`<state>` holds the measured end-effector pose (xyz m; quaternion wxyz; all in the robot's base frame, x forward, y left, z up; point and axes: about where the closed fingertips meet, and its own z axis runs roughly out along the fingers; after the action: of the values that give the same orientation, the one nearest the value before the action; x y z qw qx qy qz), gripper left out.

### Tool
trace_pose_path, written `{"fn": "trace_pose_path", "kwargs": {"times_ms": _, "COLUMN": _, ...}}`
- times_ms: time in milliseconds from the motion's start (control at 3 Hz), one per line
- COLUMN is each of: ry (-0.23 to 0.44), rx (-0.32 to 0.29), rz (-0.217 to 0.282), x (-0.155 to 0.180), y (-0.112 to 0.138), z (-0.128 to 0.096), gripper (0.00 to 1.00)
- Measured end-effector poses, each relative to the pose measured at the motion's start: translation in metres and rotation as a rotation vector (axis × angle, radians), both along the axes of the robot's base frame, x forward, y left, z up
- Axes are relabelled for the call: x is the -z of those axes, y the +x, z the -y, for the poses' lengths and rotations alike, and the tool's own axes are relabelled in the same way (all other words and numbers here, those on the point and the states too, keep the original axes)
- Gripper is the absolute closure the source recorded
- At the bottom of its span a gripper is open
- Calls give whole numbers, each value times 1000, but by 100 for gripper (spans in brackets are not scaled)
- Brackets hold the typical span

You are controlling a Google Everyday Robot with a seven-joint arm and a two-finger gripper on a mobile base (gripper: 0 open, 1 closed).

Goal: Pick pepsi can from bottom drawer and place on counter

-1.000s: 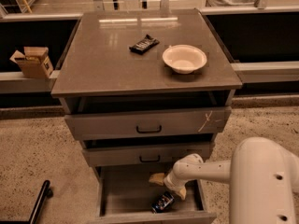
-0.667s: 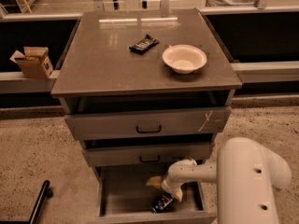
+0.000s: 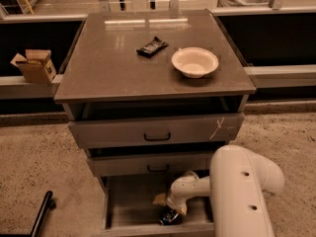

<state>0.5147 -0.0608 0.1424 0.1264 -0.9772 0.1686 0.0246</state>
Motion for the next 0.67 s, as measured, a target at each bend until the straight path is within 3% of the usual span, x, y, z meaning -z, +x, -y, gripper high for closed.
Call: {"fn": "trace_pose_path", "kwargs": {"times_ms": 667, "ry": 2, "rx": -52, "rz": -16, "x": 27, "y": -8, "z": -10, "gripper": 60}}
